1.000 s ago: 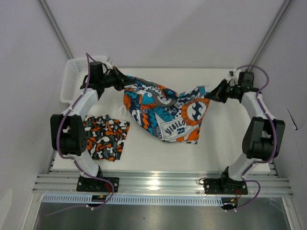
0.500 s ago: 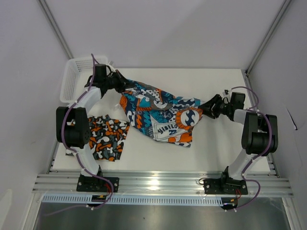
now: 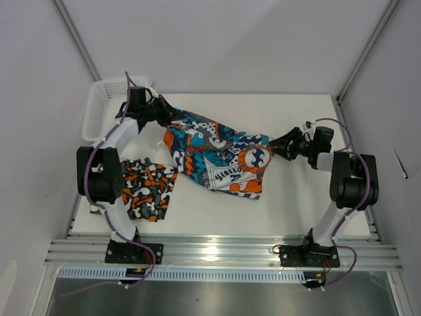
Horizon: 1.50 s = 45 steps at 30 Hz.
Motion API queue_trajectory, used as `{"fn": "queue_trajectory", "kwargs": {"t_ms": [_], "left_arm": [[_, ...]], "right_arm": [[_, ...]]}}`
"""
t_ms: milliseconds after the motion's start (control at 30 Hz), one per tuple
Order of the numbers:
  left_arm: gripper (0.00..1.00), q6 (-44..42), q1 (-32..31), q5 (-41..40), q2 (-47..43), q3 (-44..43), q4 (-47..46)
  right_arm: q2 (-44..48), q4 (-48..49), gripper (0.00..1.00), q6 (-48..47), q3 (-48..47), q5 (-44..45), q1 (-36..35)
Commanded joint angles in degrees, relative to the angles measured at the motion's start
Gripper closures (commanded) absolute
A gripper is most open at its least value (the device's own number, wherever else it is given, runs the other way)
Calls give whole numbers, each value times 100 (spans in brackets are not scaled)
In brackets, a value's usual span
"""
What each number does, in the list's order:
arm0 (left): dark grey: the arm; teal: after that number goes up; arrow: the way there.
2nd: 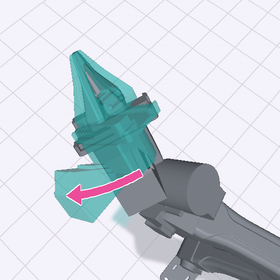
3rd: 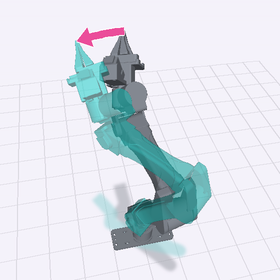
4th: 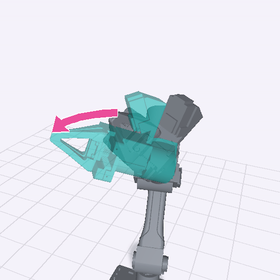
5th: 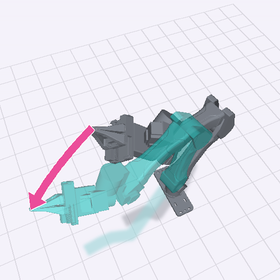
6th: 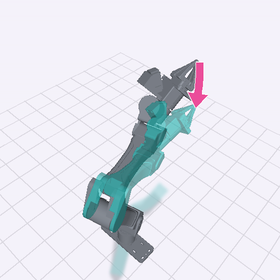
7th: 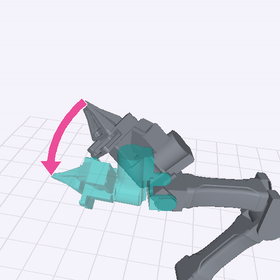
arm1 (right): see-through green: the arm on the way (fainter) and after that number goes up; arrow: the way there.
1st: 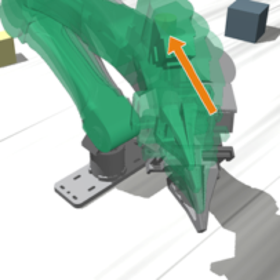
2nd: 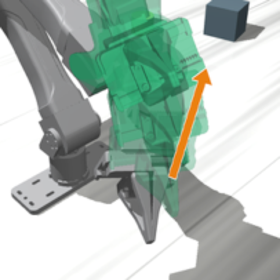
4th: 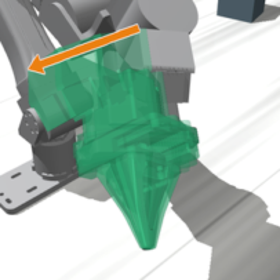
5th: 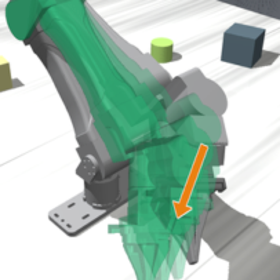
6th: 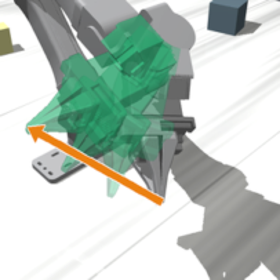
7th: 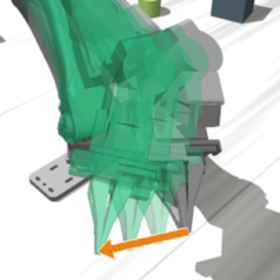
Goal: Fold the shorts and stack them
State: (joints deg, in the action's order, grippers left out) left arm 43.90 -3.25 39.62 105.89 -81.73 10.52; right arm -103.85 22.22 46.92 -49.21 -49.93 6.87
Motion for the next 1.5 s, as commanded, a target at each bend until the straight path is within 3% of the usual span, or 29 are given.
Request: {"fn": "queue_trajectory", "kwargs": {"t_ms": [0, 1467], "left_arm": [[100, -206, 17, -50, -86, -299, 2], [100, -312, 8, -42, -103, -194, 55]], "right_arm": [[-144, 99, 44, 10, -255, 19, -72], [-232, 204, 46, 2, 25, 159, 112]]}}
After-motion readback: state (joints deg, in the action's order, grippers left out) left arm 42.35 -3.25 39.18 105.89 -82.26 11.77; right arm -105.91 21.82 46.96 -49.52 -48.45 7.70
